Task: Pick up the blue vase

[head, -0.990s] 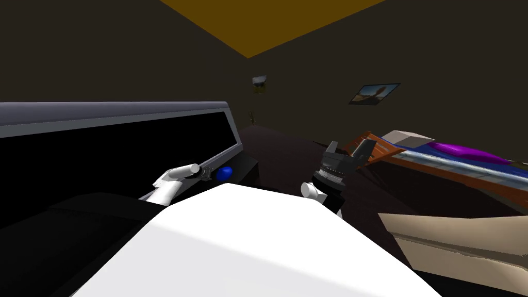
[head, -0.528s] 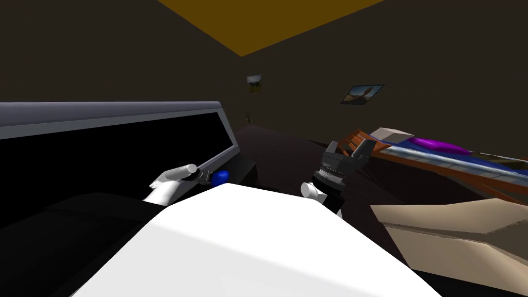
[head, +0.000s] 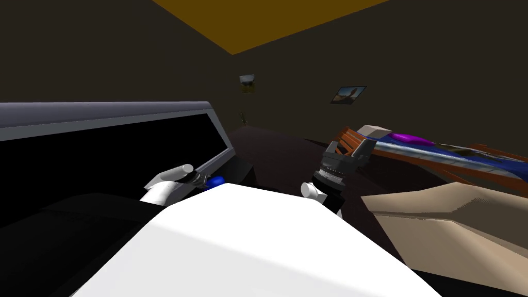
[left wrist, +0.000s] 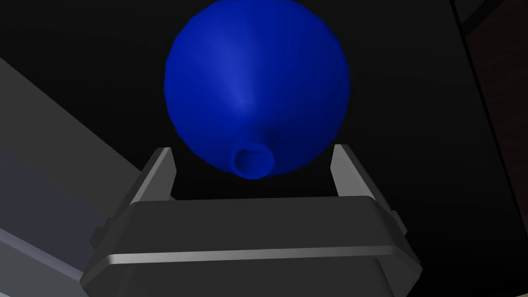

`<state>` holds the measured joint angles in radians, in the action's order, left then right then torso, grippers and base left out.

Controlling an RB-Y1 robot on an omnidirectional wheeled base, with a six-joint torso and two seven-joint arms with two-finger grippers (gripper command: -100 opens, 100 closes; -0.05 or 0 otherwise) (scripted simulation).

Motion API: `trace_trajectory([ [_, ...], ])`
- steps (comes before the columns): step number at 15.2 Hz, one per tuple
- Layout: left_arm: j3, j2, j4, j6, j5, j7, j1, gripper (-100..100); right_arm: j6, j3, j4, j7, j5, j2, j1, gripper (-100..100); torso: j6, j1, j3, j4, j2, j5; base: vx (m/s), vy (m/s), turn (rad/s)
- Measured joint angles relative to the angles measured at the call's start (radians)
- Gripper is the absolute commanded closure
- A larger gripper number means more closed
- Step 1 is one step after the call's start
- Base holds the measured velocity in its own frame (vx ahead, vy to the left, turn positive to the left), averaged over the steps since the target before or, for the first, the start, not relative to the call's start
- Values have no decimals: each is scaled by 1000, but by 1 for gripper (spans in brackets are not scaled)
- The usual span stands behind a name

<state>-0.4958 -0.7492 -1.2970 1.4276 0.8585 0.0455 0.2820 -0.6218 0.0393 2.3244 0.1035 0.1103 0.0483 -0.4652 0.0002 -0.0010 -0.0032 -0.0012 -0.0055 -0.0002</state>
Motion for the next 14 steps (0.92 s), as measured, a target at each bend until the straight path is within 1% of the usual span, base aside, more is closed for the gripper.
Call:
trace_trajectory([
  [1,-1,-1,3,5,2,-1,0,-100,0,0,0,0,0,0,0,0,0,0,1,0,1,0,4,15,-23],
  [2,6,8,8,-3,-5,-2,-5,-100,0,0,0,0,0,0,0,0,0,0,1,0,3,0,-15,25,-34],
  [5,21,31,38,-42,-20,6,-15,-100,0,0,0,0,0,0,0,0,0,0,3,1,6,0,-15,14,-46],
  [6,22,33,40,-46,-21,7,-16,100,0,0,0,0,0,0,0,0,-1,0,3,1,6,0,0,0,0],
  [11,23,34,40,-44,-21,7,-15,100,0,0,0,0,0,0,0,0,0,2,3,2,5,1,1,-2,12],
  [14,8,12,24,-20,-6,8,-5,100,0,0,0,0,0,0,0,0,-1,0,3,2,4,-1,13,-14,50],
])
